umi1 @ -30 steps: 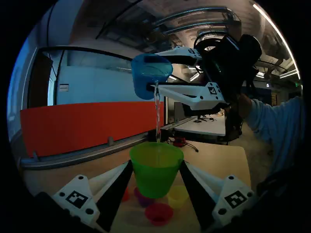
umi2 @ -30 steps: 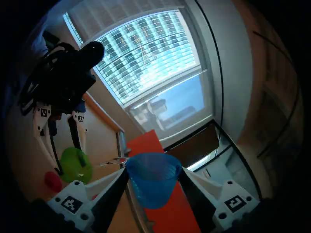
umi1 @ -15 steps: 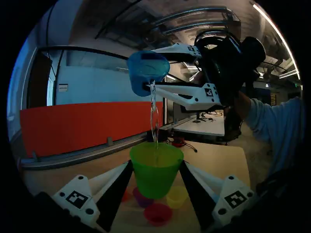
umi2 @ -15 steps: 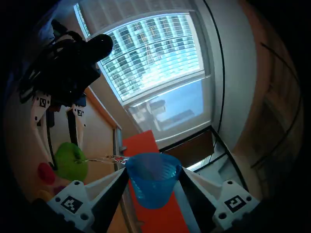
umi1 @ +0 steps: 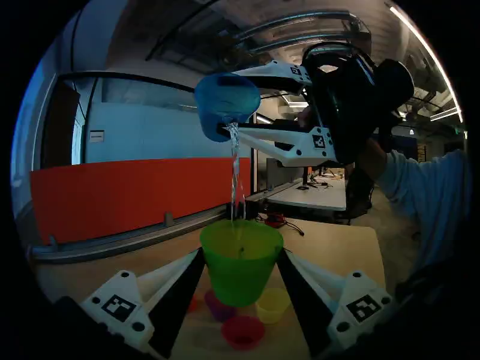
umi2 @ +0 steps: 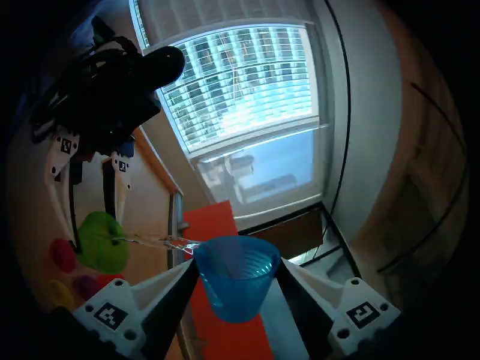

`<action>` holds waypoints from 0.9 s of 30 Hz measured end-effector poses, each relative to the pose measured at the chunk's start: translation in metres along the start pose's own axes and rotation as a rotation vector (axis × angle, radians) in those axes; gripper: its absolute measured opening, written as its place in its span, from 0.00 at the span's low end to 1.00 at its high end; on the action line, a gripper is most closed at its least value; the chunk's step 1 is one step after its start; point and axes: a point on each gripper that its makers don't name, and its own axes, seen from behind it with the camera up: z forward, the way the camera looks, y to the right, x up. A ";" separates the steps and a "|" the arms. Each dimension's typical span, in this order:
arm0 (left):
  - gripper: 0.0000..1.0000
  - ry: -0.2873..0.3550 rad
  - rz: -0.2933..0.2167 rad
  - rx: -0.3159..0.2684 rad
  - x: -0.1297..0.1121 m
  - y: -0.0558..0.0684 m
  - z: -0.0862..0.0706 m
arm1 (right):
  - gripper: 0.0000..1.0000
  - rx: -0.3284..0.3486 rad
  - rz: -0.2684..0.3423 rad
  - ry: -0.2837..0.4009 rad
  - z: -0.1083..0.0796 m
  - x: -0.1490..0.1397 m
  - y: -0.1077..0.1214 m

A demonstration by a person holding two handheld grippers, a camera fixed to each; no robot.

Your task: Pour water

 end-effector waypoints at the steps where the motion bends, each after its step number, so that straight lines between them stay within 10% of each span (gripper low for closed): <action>1: 0.85 0.000 0.001 0.000 0.000 0.000 0.000 | 0.91 -0.002 -0.007 0.000 0.000 0.000 0.001; 27: 0.85 0.006 0.010 -0.007 0.006 0.008 -0.001 | 0.91 -0.032 -0.137 0.009 -0.002 0.013 0.014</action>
